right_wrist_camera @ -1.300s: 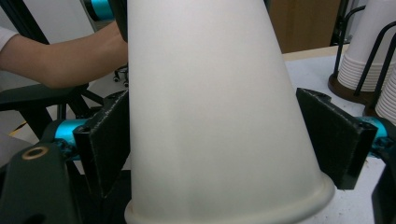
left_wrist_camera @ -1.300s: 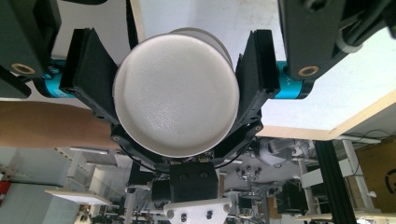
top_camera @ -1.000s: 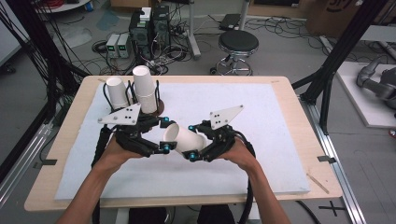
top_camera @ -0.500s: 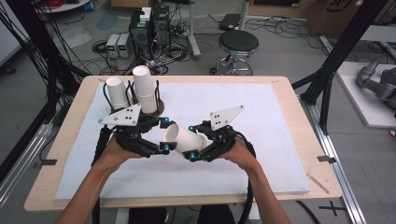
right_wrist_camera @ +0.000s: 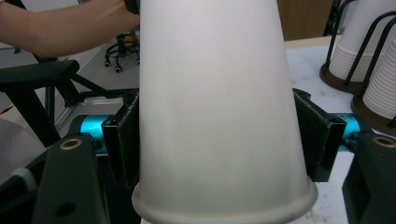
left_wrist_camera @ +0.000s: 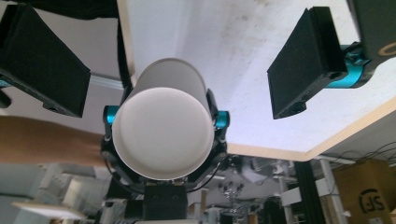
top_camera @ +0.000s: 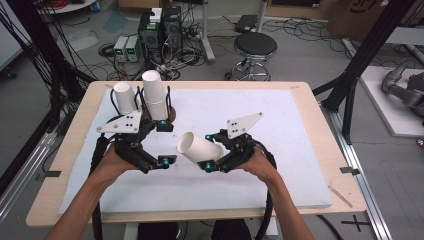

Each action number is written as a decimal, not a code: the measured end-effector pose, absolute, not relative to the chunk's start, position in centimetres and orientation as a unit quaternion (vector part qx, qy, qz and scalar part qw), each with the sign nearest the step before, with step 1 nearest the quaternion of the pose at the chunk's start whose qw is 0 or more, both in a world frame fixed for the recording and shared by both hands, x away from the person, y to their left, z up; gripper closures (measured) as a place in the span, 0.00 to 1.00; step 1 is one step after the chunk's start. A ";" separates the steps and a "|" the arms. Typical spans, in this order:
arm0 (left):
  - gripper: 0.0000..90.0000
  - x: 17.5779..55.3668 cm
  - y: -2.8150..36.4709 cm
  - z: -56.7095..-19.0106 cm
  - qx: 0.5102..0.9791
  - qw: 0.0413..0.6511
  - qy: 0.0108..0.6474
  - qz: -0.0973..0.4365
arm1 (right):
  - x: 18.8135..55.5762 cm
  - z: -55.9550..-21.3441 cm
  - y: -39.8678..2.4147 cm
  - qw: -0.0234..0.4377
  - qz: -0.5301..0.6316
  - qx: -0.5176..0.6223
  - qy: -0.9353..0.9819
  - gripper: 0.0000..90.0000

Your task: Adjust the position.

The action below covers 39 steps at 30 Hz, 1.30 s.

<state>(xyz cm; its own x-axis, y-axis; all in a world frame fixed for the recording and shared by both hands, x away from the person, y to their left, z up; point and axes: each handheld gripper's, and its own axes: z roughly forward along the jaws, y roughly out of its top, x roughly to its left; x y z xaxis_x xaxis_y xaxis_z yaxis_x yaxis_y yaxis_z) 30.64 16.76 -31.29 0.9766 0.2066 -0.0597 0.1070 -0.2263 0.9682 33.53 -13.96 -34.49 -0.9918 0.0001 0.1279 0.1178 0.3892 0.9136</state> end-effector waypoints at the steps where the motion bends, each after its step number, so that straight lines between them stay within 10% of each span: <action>1: 0.06 30.6 16.8 -31.3 0.790 0.603 0.104 0.040 | 33.5 -34.5 -13.9 0.052 -0.545 -0.039 -0.836 0.32; 26: 0.07 32.8 12.1 -30.9 0.975 0.202 0.086 0.016 | 34.0 -31.8 -8.9 0.030 -0.212 -0.024 -0.977 0.32; 39: 0.07 33.1 10.9 -31.2 0.979 0.189 0.075 0.003 | 34.1 -31.5 -7.6 0.027 -0.168 -0.004 -0.985 0.32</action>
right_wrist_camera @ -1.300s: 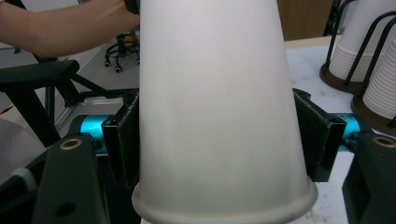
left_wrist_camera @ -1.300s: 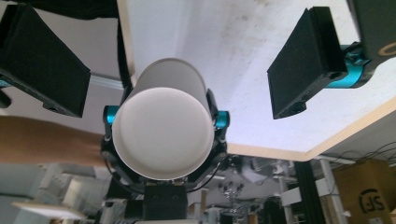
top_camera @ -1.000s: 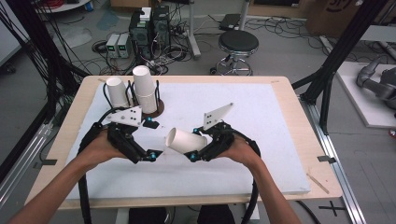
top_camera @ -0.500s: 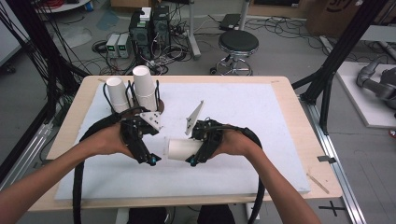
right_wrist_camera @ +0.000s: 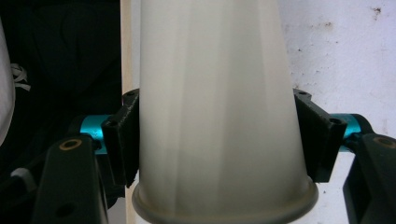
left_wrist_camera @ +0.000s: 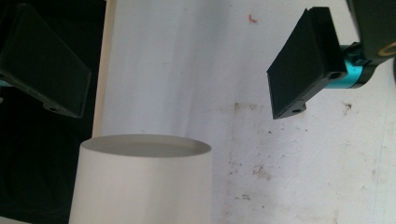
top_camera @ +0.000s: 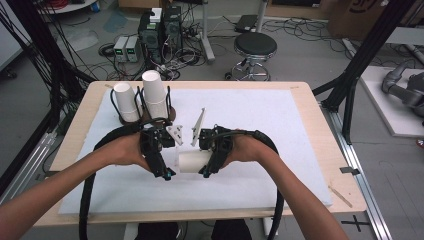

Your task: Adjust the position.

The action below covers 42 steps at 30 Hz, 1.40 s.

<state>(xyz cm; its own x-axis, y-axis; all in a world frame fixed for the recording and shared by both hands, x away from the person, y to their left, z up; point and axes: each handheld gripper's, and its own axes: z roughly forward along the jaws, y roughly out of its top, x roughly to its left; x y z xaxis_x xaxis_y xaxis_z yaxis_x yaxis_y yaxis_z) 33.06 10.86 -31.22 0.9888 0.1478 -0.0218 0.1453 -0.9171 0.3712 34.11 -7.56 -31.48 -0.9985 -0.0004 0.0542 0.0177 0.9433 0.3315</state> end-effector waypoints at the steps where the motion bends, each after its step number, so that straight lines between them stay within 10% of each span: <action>1: 0.07 33.1 10.8 -31.2 0.979 0.191 0.074 0.003 | 34.1 -31.5 -7.5 0.027 -0.172 -0.004 -0.985 0.32; 20: 0.07 32.6 8.8 -32.1 0.965 0.239 0.103 -0.023 | 34.0 -31.2 -7.6 0.031 -0.181 0.004 -0.983 0.32; 31: 0.39 32.9 8.7 -32.6 0.963 0.252 0.082 -0.057 | 34.1 -31.4 -7.6 0.022 -0.178 0.004 -0.984 0.32; 42: 0.40 33.6 9.1 -32.2 0.973 0.221 0.042 -0.046 | 34.2 -31.4 -7.6 0.026 -0.178 0.003 -0.984 0.32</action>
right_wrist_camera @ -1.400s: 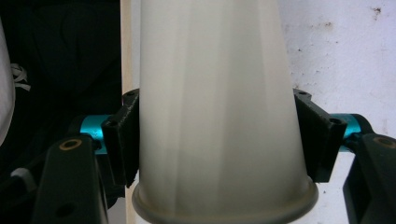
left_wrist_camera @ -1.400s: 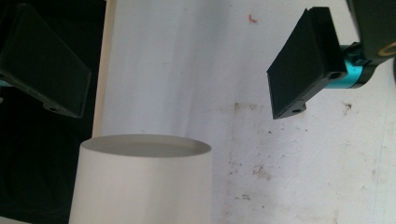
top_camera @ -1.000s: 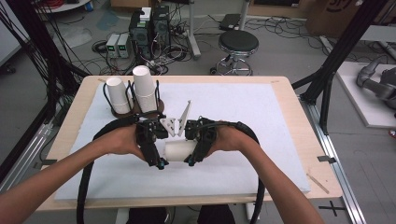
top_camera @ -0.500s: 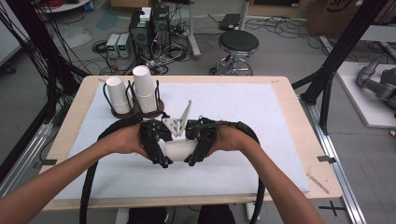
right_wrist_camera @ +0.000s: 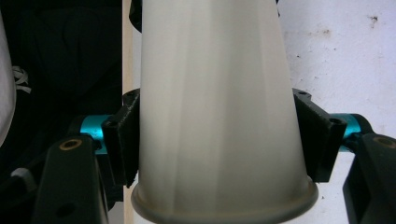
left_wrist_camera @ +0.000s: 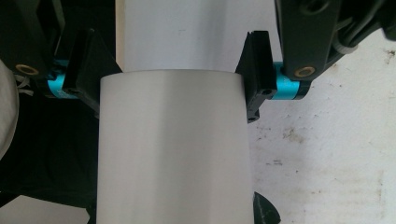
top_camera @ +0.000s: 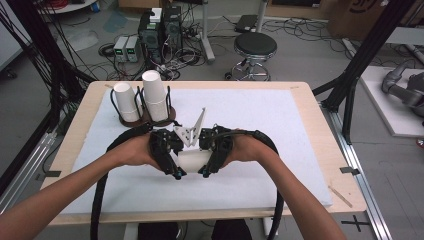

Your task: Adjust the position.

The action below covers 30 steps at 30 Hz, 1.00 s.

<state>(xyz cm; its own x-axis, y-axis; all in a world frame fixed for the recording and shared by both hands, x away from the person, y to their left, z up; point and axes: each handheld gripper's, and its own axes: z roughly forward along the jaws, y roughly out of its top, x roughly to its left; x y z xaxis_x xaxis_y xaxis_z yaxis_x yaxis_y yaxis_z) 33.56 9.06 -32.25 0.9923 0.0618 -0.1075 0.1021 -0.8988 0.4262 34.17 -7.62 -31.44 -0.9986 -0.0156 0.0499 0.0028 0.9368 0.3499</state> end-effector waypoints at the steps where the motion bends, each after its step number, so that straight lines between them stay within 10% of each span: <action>1: 0.40 33.6 9.1 -32.3 0.974 0.220 0.042 -0.045 | 34.3 -31.5 -7.6 0.022 -0.175 0.012 -0.984 0.31; 30: 0.40 33.2 10.2 -33.3 0.971 0.235 0.041 -0.031 | 34.7 -29.2 -9.6 0.010 -0.306 -0.009 -0.952 0.20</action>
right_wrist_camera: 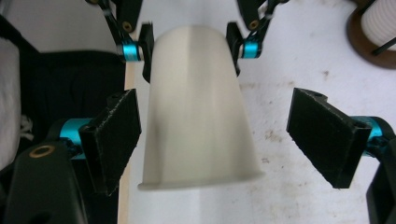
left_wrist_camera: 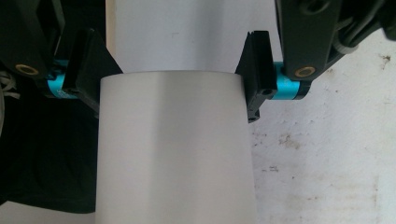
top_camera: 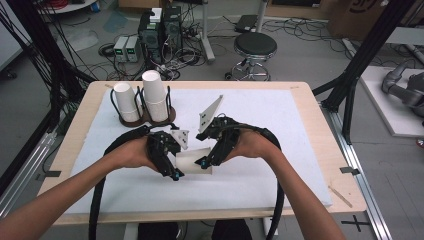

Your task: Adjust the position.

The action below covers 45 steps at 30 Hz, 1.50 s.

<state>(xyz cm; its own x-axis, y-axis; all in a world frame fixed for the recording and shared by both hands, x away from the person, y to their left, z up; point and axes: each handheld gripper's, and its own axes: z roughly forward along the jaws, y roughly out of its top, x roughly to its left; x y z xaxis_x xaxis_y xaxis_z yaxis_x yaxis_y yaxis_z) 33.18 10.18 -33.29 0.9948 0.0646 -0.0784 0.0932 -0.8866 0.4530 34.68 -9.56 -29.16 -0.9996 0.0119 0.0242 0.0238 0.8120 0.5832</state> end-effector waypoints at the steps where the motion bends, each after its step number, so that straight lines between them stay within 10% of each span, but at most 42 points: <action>1: 0.40 33.1 10.4 -33.6 0.968 0.244 0.043 -0.030 | 34.7 -28.9 -9.8 0.008 -0.316 -0.012 -0.949 0.20; 45: 0.40 31.7 15.6 -35.2 0.830 0.546 0.115 -0.006 | 34.1 -31.8 -16.8 0.012 -0.515 -0.096 -0.851 0.20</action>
